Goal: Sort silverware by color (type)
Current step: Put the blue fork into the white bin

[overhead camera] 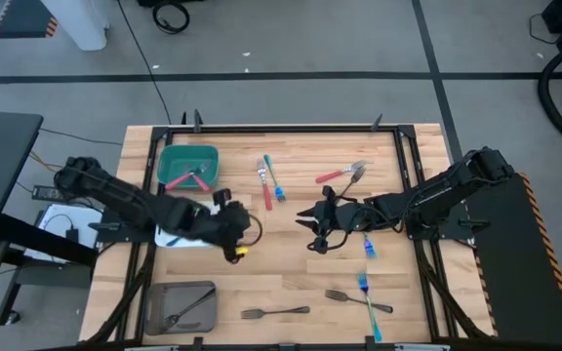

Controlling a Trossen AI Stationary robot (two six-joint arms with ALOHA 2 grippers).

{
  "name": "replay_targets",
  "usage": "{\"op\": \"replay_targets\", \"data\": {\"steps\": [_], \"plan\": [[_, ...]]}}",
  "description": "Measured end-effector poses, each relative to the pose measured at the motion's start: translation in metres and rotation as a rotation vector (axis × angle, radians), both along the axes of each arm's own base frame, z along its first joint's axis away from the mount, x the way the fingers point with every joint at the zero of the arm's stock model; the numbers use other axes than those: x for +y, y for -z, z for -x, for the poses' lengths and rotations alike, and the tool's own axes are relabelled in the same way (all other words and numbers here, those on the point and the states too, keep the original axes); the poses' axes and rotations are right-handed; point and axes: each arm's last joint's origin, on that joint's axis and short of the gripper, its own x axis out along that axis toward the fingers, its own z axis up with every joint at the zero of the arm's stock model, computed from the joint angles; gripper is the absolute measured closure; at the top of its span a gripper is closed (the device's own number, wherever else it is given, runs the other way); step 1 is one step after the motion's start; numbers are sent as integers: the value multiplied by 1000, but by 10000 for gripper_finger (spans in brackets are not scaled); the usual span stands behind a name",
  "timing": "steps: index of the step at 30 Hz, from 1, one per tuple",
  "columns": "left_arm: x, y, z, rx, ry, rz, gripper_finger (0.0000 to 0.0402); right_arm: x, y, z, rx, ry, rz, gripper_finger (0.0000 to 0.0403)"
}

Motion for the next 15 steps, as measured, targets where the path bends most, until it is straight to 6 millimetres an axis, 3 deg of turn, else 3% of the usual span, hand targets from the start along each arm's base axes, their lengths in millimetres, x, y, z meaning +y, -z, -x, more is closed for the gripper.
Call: {"op": "replay_targets", "data": {"steps": [5, 8, 11, 15], "plan": [[-18, -6, 5, -118, -52, -126, 315, -1, 1, -1, 12, -91, -60, 289], [-22, -5, 6, -154, -99, -183, 315, -5, 1, -2, 10, -59, -80, 281], [-22, 9, 9, -140, -115, -228, 315, -12, 2, -3, 16, -1, -95, 276], [-17, 42, 12, -137, -122, -231, 315, -26, 1, -4, -5, 123, -86, 275]]}}
